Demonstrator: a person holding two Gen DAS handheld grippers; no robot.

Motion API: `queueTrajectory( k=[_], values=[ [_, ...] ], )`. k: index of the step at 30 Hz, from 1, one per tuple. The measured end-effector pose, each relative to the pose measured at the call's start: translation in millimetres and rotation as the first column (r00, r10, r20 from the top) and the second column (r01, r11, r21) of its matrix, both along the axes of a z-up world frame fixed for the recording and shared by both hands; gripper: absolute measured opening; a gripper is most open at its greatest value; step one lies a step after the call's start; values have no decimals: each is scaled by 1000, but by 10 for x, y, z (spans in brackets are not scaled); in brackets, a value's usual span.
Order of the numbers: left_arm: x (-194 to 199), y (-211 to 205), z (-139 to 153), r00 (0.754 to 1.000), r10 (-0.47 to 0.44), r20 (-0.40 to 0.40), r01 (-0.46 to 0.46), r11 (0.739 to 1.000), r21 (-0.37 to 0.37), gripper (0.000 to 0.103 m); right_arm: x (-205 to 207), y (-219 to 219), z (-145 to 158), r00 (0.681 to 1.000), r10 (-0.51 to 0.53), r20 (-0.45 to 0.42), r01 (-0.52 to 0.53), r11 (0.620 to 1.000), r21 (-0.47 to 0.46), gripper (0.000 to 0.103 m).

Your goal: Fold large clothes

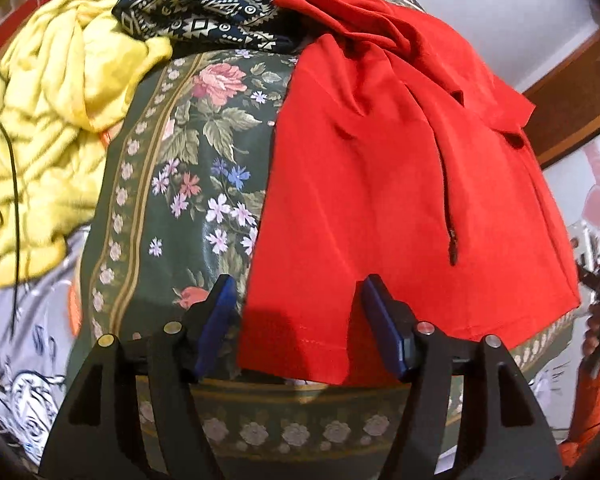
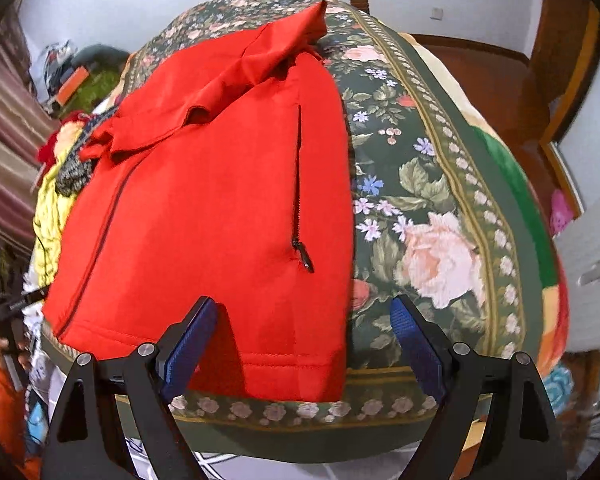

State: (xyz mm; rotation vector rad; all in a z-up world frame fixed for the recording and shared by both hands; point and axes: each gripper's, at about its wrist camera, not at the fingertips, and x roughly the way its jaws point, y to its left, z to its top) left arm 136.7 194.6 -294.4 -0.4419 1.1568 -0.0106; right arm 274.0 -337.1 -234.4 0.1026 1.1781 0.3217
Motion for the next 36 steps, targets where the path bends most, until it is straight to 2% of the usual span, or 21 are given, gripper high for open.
queueTrajectory(
  k=[2, 5, 7, 8, 9, 10, 12, 16, 20, 24, 29, 32, 36],
  values=[
    [-14, -12, 4, 1000, 8, 8, -8, 1000, -16, 63, -18, 20, -19, 1000, -6, 4, 6, 1000, 15, 80],
    [-65, 10, 49, 999, 18, 37, -14, 996, -91, 55, -41, 46, -20, 999, -21, 27, 20, 999, 33, 68],
    [9, -64, 89, 999, 12, 48, -6, 991, -135, 33, -50, 69, -18, 999, -17, 36, 15, 999, 44, 52],
    [31, -89, 96, 998, 9, 55, 0, 987, -162, 28, -49, 81, -17, 999, -12, 37, 10, 999, 47, 46],
    [45, -116, 102, 998, 9, 62, 4, 981, -194, 18, -42, 106, -7, 999, -2, 39, 0, 999, 46, 37],
    [65, -145, 111, 998, 9, 63, 4, 978, -208, 12, -38, 130, 5, 999, 9, 42, -11, 999, 41, 28],
    [151, -210, 150, 998, 14, 64, 0, 979, -203, 10, -22, 176, 29, 998, 41, 45, -43, 998, 46, 15],
    [343, -276, 275, 996, 9, 88, 7, 984, -178, 8, 20, 232, 124, 996, 48, 70, -53, 995, 79, 12],
    [521, -320, 517, 989, -6, 148, 26, 991, -129, 8, 128, 272, 264, 993, 59, 100, -72, 989, 131, 11],
    [736, -296, 816, 976, -26, 215, 41, 997, -62, 8, 278, 388, 461, 984, 99, 151, -118, 985, 123, 11],
    [978, -192, 1166, 951, -42, 305, 51, 998, -22, 7, 557, 497, 693, 972, 105, 210, -129, 986, 106, 11],
    [1220, -147, 1394, 930, -46, 365, 48, 999, 5, 7, 852, 630, 836, 959, 126, 255, -146, 987, 61, 11],
    [1646, -74, 1567, 924, -30, 381, 10, 998, 56, 7, 1432, 793, 926, 956, 109, 271, -120, 992, 25, 10]
  ],
)
